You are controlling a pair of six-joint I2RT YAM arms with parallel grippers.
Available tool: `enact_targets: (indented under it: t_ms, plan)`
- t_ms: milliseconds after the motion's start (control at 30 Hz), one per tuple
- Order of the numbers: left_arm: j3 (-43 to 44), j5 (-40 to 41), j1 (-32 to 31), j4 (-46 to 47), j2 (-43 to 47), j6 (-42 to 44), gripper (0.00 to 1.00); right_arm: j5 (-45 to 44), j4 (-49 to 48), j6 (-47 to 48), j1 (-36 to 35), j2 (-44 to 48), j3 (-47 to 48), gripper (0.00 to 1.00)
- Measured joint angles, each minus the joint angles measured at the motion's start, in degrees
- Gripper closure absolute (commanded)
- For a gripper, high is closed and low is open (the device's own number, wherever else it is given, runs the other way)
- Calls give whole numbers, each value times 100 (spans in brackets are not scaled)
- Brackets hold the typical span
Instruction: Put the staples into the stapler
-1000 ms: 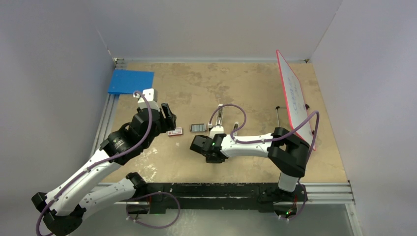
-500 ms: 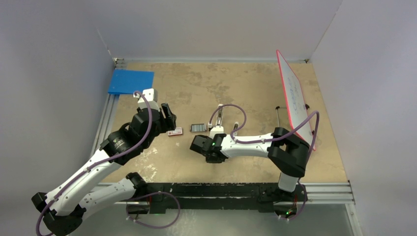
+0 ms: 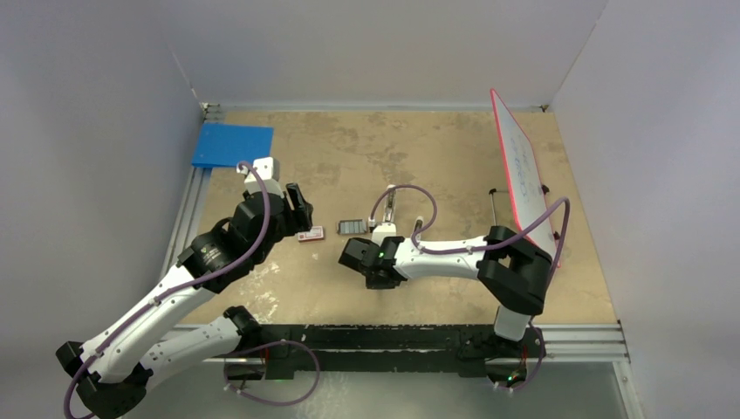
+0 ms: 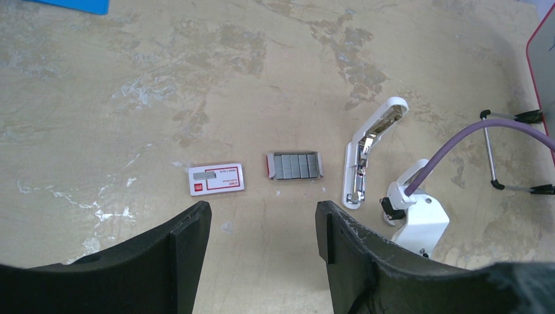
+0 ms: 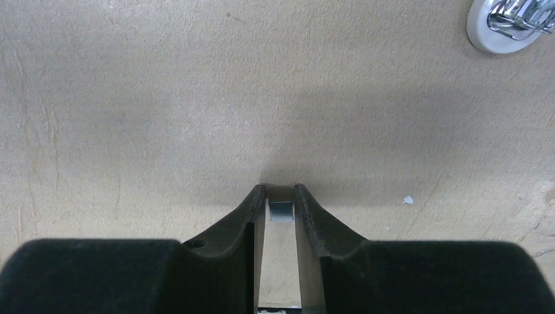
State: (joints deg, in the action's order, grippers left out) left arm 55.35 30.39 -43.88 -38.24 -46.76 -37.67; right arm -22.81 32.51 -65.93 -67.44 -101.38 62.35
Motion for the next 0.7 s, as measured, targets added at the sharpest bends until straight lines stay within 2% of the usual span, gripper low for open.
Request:
enact_targets:
  t_ms: [300, 700]
  plan:
    - [0, 0, 0, 0, 0, 0, 40, 157, -151, 116, 7, 131, -164, 81]
    - [0, -2, 0, 0, 0, 0, 40, 4, -109, 33, 4, 131, -155, 81]
